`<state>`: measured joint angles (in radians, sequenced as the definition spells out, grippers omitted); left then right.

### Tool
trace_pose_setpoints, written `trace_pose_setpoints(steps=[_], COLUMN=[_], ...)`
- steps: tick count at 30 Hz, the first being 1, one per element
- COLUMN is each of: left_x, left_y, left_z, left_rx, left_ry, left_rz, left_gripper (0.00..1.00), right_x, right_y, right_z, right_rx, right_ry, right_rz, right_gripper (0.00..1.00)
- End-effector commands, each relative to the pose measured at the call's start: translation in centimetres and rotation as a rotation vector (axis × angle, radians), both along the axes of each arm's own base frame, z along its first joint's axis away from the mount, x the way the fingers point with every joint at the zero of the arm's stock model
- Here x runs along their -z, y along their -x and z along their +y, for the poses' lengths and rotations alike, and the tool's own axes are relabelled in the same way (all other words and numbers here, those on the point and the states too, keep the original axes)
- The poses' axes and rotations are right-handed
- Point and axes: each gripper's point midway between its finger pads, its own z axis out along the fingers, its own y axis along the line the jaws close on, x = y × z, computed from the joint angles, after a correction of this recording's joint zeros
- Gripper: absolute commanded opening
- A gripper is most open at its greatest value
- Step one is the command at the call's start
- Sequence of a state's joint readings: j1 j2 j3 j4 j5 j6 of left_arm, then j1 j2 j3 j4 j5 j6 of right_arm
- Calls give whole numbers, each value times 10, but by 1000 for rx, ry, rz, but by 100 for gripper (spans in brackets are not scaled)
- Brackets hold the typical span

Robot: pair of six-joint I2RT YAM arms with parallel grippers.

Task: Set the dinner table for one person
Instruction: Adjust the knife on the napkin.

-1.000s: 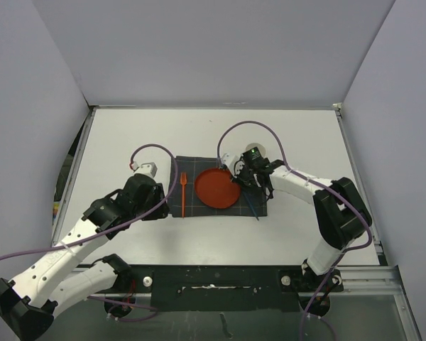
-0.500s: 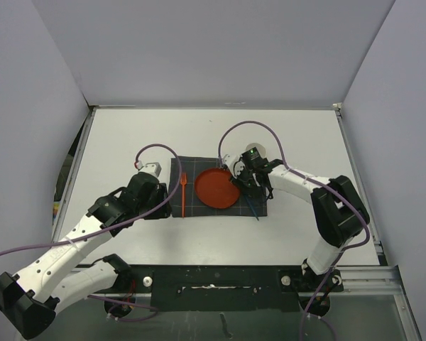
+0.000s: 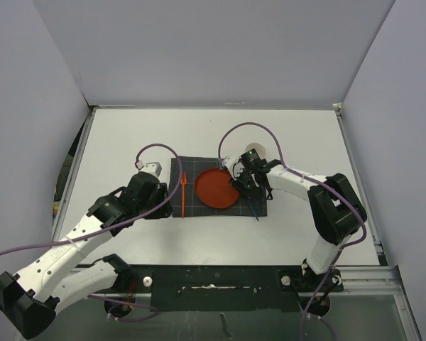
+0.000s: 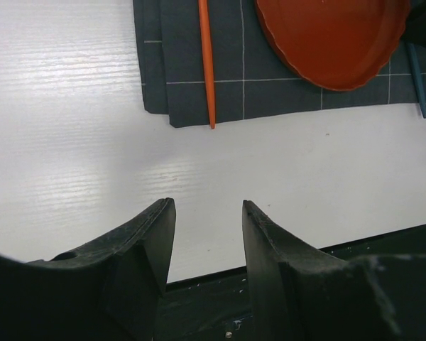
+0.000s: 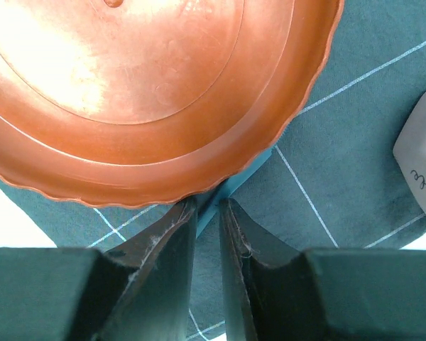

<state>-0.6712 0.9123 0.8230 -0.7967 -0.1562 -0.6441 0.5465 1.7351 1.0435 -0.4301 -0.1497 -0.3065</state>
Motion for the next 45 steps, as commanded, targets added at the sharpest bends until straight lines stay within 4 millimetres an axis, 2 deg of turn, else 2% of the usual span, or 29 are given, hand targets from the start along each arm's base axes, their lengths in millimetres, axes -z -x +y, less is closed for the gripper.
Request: trace_pose_setpoints(steps=[1, 10, 13, 18, 23, 27, 31, 32, 39, 45], left_x=[-12, -12, -12, -14, -12, -11, -12, -11, -11, -14], left_y=[-12, -14, -14, -16, -16, -15, -15, -15, -17, -24], left_z=[-8, -9, -10, -11, -12, -9, -7, -6, -6, -10], left_rx=[-10, -4, 4, 12, 14, 8, 3, 1, 12, 39], left_ry=[48, 45, 46, 44, 46, 43, 44, 44, 48, 40], left_rz=[-55, -56, -58, -62, -57, -57, -63, -63, -70, -70], left_gripper=[41, 41, 41, 41, 41, 41, 41, 41, 42, 42], right_x=[-1, -18, -16, -7, 0, -3, -8, -10, -32, -25], right_y=[2, -9, -7, 4, 3, 0, -5, -7, -21, -27], right_z=[1, 4, 1, -1, 1, 3, 2, 0, -10, -26], right_rx=[-7, -13, -12, -15, -13, -11, 3, 15, 100, 131], right_ry=[-16, -28, -14, 6, 16, 10, 18, 25, 42, 73], right_rz=[8, -53, -39, -4, 7, -5, -23, -32, -102, -93], right_gripper=[21, 17, 21, 36, 35, 28, 2, 0, 0, 0])
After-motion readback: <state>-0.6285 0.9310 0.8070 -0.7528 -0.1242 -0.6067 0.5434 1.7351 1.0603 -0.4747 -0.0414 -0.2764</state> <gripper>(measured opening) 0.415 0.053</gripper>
